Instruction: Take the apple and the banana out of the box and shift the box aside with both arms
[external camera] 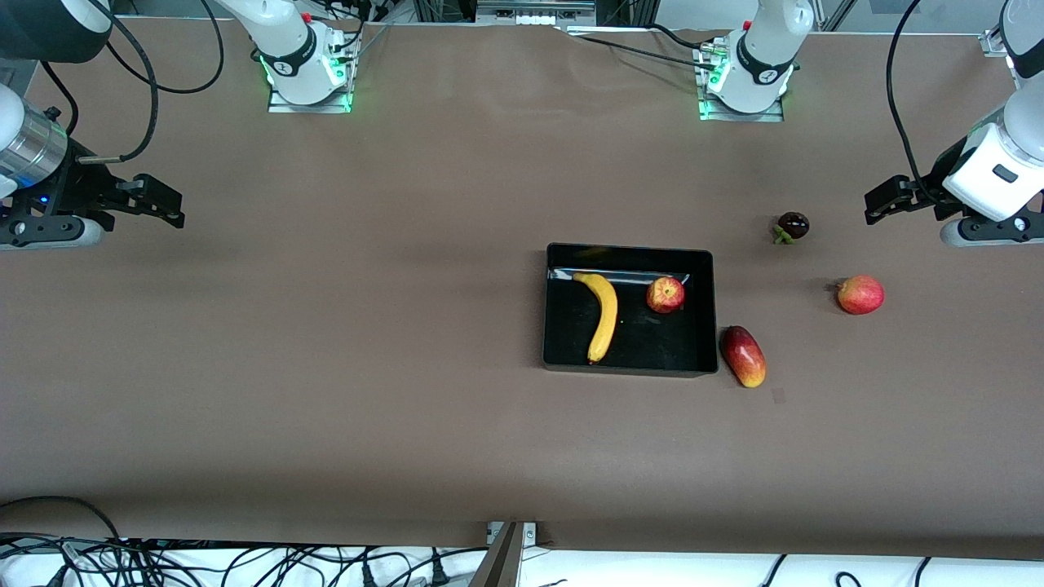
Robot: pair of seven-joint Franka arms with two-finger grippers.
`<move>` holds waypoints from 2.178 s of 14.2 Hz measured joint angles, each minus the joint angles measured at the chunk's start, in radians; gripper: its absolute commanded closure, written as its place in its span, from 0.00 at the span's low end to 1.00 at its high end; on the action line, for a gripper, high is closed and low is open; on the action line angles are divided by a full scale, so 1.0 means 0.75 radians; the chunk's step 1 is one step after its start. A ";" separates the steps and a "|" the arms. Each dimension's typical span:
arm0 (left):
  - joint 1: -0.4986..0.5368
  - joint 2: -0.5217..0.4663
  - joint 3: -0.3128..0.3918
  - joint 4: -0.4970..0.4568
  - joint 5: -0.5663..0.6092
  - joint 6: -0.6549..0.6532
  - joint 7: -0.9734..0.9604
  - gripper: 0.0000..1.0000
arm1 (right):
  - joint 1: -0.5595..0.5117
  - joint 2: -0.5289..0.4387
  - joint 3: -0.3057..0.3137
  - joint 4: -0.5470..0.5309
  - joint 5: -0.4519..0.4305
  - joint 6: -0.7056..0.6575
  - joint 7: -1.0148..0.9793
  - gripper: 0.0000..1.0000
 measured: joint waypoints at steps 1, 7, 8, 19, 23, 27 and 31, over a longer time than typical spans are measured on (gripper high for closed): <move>0.007 0.007 -0.004 0.007 -0.013 -0.006 -0.001 0.00 | 0.000 0.000 0.001 0.000 0.000 0.000 0.000 0.00; 0.109 0.193 -0.037 0.206 -0.081 -0.059 0.011 0.00 | 0.001 0.000 0.013 0.000 0.000 0.001 0.000 0.00; 0.109 0.196 -0.040 0.213 -0.081 -0.064 0.011 0.00 | 0.001 0.000 0.014 0.000 0.000 0.001 0.000 0.00; 0.095 0.196 -0.057 0.224 -0.082 -0.080 0.011 0.00 | 0.002 0.000 0.016 0.000 0.000 0.001 0.000 0.00; 0.085 0.197 -0.180 0.219 -0.046 -0.084 -0.175 0.00 | 0.002 0.000 0.017 0.000 0.000 0.001 0.000 0.00; 0.071 0.198 -0.284 0.216 0.046 -0.084 -0.290 0.00 | 0.002 0.000 0.017 0.000 0.000 0.001 0.000 0.00; 0.160 0.222 -0.277 0.216 -0.022 -0.085 -0.040 0.00 | 0.002 0.000 0.017 0.000 0.000 0.001 0.000 0.00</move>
